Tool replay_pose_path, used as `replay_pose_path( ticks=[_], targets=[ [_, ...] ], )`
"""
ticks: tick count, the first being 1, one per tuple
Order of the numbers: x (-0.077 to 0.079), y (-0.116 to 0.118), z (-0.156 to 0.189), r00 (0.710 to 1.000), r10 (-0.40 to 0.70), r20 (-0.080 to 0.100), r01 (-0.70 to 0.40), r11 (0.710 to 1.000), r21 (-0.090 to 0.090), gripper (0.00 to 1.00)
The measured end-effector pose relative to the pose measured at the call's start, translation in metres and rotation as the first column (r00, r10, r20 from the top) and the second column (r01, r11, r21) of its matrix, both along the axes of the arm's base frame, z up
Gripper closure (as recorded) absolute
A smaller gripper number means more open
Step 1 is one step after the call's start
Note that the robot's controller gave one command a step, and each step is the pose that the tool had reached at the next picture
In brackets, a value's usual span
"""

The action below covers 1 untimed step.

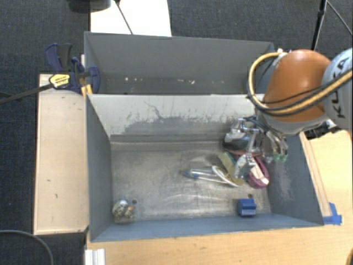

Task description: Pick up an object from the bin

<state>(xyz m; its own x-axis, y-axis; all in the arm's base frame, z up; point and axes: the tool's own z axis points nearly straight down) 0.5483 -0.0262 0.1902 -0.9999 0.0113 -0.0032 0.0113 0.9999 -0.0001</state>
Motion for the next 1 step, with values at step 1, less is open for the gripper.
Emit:
replay_pose_path(
  ticks=[1],
  targets=[
    [-0.0076, 0.0135, -0.1076, 0.971, 0.238, -0.007, -0.238, 0.971, 0.002, 0.00]
  ],
)
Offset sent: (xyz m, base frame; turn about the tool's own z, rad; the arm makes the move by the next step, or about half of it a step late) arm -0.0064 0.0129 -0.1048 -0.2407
